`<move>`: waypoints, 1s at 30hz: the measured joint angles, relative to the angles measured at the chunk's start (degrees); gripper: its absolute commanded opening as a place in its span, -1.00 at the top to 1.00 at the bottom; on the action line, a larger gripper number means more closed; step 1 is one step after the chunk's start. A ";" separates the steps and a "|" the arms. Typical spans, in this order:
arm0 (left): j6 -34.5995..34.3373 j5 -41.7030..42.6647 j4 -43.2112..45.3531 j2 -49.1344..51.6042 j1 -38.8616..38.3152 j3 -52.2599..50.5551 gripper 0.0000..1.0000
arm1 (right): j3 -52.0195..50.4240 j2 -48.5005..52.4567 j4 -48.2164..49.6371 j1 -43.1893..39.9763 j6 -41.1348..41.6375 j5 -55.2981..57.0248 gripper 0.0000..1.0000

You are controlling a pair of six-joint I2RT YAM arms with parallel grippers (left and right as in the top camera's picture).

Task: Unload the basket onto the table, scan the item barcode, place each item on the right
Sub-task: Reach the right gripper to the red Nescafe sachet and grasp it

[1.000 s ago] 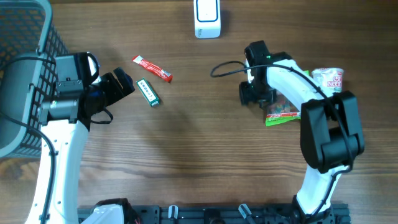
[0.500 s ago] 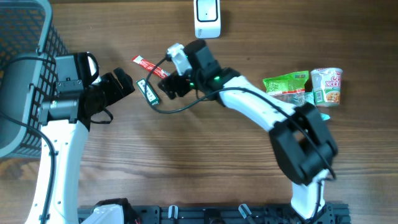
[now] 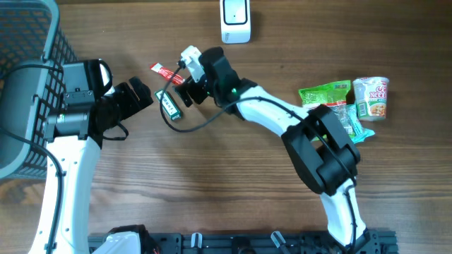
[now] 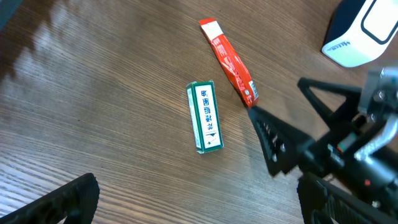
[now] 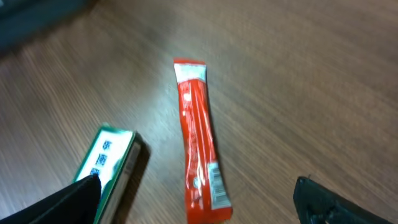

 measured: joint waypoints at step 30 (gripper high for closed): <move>0.00 0.00 0.00 0.00 0.00 0.00 -1.00 | 8.17 10.45 -6.34 -0.28 -3.30 -0.33 0.91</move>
